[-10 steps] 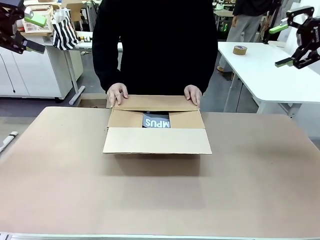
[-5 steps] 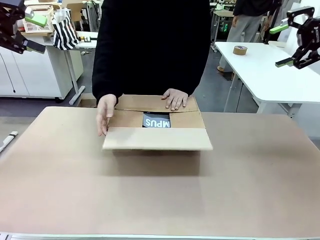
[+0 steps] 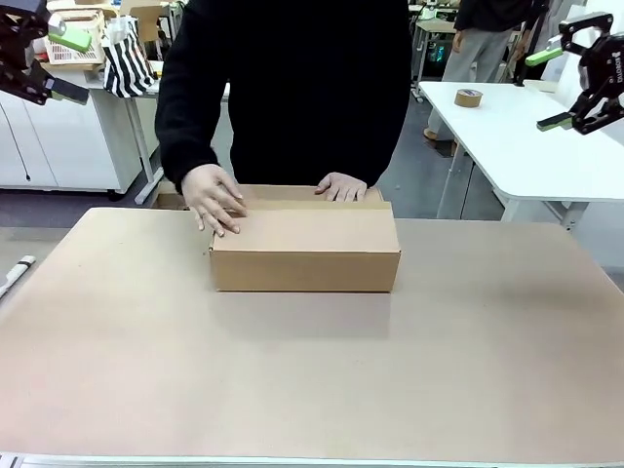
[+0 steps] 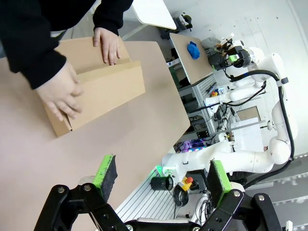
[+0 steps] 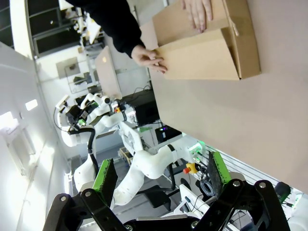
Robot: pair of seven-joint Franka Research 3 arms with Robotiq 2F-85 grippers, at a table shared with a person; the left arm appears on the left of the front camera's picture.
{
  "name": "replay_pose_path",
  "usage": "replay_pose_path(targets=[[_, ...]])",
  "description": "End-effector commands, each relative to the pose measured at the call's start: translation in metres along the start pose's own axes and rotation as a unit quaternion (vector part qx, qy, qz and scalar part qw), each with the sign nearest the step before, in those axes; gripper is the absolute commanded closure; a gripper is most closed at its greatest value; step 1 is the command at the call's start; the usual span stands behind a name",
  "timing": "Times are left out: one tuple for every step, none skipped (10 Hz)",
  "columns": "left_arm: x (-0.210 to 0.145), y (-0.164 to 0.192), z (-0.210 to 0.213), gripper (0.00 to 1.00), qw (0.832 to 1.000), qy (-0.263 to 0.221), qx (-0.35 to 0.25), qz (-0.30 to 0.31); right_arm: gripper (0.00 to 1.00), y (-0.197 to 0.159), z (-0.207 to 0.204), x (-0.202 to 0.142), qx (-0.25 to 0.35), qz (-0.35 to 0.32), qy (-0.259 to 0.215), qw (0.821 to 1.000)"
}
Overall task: Pack the gift set into the box.
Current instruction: Press and hold the closed box until the human finishes sealing it.
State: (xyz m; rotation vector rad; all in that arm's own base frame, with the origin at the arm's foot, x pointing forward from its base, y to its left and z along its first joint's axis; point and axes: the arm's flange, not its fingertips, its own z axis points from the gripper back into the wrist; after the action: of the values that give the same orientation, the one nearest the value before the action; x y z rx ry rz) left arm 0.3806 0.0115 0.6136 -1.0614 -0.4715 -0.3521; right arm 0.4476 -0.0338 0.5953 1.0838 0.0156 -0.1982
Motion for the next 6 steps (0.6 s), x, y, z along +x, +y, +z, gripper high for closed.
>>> replay_pose_path(targets=[[-0.0017, -0.001, -0.0019, 0.0, 1.0, -0.005, -0.008, -0.001, 0.0, 0.0002, 0.0005, -0.0023, -0.003, -0.001, 0.004, 1.0], [-0.0017, -0.001, -0.0019, 0.0, 1.0, -0.005, -0.008, -0.001, 0.0, 0.0002, 0.0005, -0.0023, -0.003, -0.001, 0.004, 1.0], [-0.0017, -0.001, -0.0019, 0.0, 1.0, -0.005, -0.008, -0.001, 0.0, 0.0002, 0.0005, -0.0023, -0.003, -0.001, 0.004, 1.0], [-0.0017, -0.001, -0.0019, 0.0, 1.0, -0.005, -0.008, -0.001, 0.0, 0.0002, 0.0005, -0.0023, -0.003, -0.001, 0.004, 1.0], [-0.0017, -0.001, -0.0019, 0.0, 1.0, -0.005, -0.008, -0.001, 0.0, 0.0002, 0.0005, -0.0023, -0.003, -0.001, 0.004, 1.0], [-0.0017, -0.001, -0.0019, 0.0, 1.0, -0.005, -0.008, -0.001, 0.0, 0.0002, 0.0005, -0.0023, -0.003, -0.001, 0.004, 1.0]])
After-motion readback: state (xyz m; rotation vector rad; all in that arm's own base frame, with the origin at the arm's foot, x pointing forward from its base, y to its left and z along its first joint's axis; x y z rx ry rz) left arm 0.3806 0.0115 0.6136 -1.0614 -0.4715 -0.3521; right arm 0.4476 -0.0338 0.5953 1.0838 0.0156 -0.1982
